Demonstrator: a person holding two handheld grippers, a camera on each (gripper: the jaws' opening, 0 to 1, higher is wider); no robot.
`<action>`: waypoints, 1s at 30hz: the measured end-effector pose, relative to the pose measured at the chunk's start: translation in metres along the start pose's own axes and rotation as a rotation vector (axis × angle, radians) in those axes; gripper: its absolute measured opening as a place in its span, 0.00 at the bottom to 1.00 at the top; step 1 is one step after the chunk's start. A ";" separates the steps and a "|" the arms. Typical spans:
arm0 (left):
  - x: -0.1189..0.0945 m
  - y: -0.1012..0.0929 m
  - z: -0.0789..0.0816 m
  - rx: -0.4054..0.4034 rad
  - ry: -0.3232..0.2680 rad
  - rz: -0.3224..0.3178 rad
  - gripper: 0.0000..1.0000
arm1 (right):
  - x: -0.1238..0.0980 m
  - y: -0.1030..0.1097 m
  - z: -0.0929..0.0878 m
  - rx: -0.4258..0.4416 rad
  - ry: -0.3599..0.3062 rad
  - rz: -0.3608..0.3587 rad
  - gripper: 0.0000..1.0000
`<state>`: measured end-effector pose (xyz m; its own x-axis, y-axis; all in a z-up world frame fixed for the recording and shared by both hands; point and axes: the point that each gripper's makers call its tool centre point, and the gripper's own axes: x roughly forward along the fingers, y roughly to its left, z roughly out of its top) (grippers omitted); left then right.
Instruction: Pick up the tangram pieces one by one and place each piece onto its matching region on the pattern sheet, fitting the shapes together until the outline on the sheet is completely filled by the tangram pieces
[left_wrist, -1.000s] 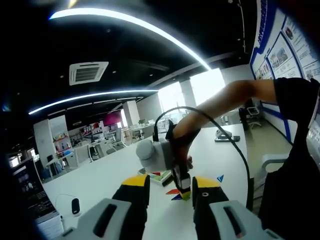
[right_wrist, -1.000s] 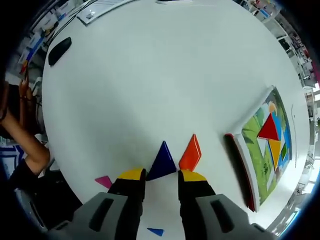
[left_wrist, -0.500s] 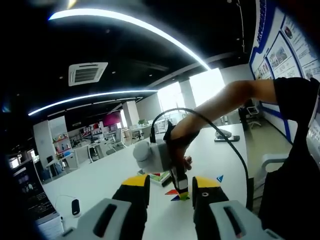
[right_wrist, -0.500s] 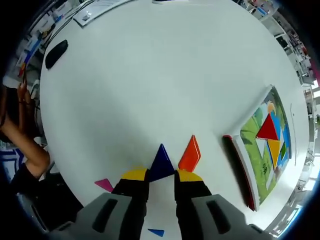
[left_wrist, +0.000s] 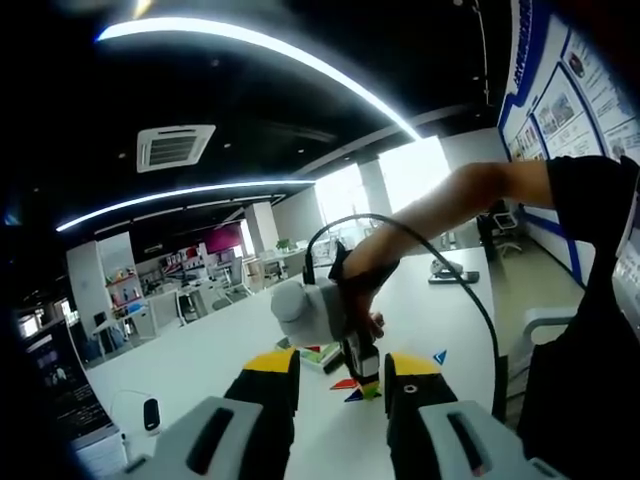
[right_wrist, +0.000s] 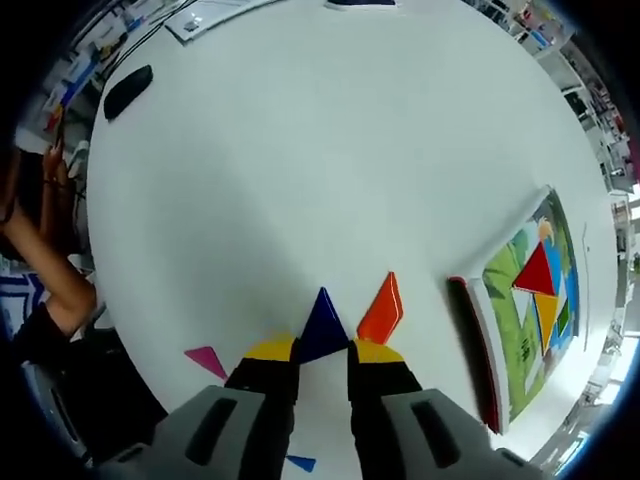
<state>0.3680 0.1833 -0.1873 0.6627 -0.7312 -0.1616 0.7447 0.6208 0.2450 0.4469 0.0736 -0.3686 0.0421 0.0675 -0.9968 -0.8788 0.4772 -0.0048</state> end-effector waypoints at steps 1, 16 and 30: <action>0.000 0.000 0.000 -0.001 0.001 0.001 0.35 | 0.000 -0.001 -0.002 -0.020 0.000 -0.001 0.20; 0.000 -0.001 0.000 0.001 0.002 -0.003 0.35 | -0.022 -0.013 -0.016 -0.374 -0.028 -0.009 0.20; 0.000 -0.001 0.000 0.002 0.002 -0.003 0.35 | -0.050 -0.094 -0.020 -0.531 -0.017 -0.164 0.20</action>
<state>0.3673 0.1824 -0.1880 0.6604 -0.7327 -0.1648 0.7468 0.6178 0.2460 0.5180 0.0080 -0.3199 0.2024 0.0456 -0.9782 -0.9788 -0.0240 -0.2036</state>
